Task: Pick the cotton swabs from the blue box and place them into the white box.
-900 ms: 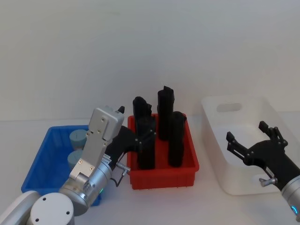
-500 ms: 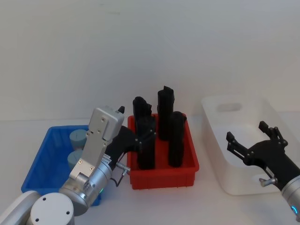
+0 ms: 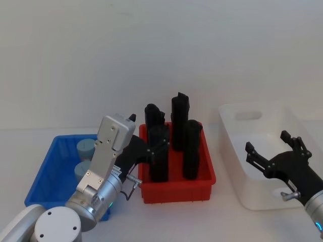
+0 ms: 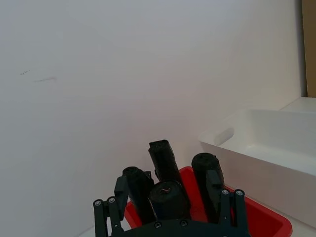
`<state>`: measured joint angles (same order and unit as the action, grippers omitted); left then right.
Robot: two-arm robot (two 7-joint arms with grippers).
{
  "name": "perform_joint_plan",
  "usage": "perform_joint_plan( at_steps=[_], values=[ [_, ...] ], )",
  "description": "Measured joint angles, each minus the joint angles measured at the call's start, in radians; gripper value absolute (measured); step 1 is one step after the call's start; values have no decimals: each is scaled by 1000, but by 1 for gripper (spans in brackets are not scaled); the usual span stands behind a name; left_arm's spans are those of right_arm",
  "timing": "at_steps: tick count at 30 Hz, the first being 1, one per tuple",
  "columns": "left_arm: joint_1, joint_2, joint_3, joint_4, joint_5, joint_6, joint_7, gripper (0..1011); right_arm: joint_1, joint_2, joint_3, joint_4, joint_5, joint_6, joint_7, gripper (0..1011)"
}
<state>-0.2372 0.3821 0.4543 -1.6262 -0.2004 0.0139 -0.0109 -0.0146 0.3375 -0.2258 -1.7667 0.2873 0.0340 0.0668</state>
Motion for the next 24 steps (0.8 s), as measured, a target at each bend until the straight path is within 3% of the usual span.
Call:
perform_joint_plan(
  at_steps=[24],
  values=[
    [0,0,0,0,0,0,0,1004,0,0,0,0,0,0,0,1001]
  ],
)
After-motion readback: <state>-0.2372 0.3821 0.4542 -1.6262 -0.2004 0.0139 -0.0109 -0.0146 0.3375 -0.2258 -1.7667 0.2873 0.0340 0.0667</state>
